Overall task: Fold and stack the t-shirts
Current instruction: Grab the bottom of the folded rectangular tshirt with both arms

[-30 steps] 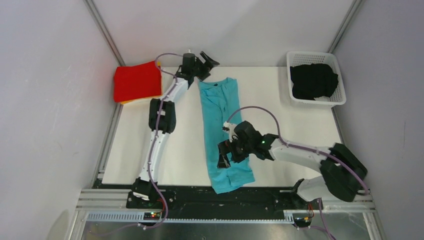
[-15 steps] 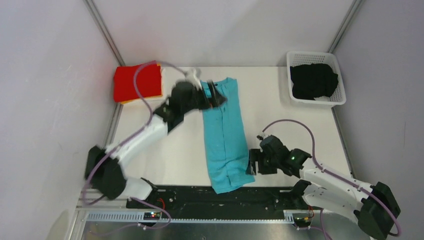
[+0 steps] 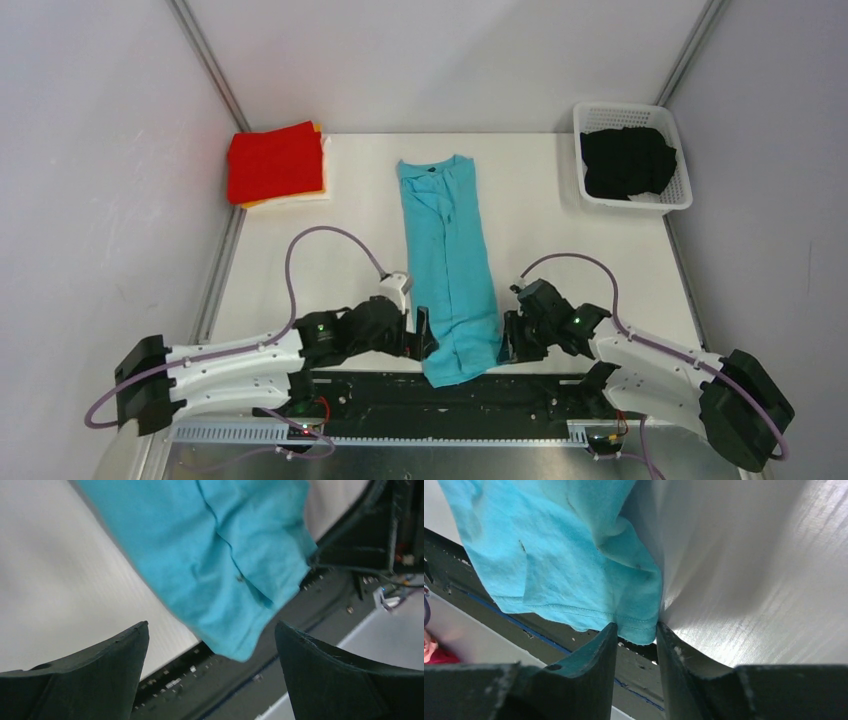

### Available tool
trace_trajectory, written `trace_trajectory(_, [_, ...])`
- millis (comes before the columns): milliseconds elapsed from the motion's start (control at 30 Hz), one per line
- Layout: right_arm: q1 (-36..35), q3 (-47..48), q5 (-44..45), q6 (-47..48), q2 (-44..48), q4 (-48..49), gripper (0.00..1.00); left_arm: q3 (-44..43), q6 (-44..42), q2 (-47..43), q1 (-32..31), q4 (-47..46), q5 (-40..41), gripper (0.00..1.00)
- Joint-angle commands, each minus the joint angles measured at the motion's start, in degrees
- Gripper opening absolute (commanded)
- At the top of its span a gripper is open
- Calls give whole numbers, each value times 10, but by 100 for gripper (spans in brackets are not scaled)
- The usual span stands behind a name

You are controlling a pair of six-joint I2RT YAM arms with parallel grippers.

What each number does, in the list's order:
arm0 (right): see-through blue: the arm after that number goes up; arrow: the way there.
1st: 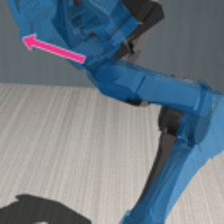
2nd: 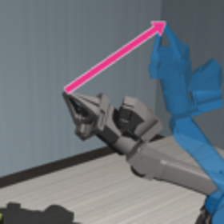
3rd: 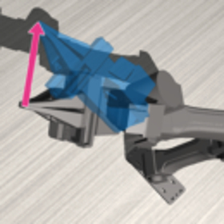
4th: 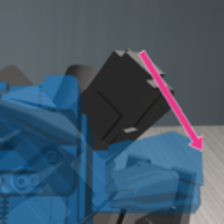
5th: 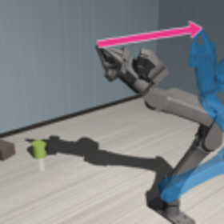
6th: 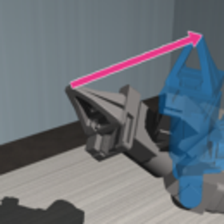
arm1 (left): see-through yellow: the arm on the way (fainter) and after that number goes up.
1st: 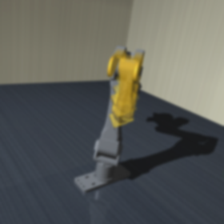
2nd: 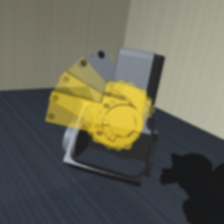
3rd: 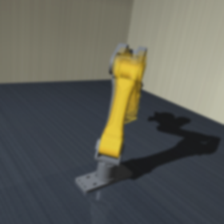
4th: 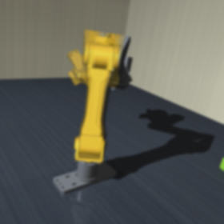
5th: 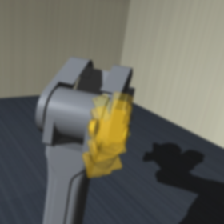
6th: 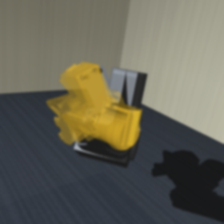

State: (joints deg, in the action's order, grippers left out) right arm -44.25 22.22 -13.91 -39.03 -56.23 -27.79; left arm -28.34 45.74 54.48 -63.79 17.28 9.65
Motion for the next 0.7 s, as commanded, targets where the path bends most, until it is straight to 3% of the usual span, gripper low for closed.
trace_trajectory(0, [-2, -27, -22, -20, 8, 19, 35, 23, 61, -30, -53, 6, -6, 100])
trace_trajectory(100, [-1, -39, -33, -38, 17, 36, 16, 21, 73, -3, -95, 6, -13, 100])
trace_trajectory(233, [3, -40, -38, -52, 37, 46, 11, 7, 91, 57, -114, 2, -10, 98])
trace_trajectory(500, [6, -41, -50, -58, 20, 53, 9, -49, 105, 176, -162, -4, -40, 76])
trace_trajectory(667, [6, -40, -57, -57, 9, 57, 8, -48, 129, 223, -163, -24, -59, 51])
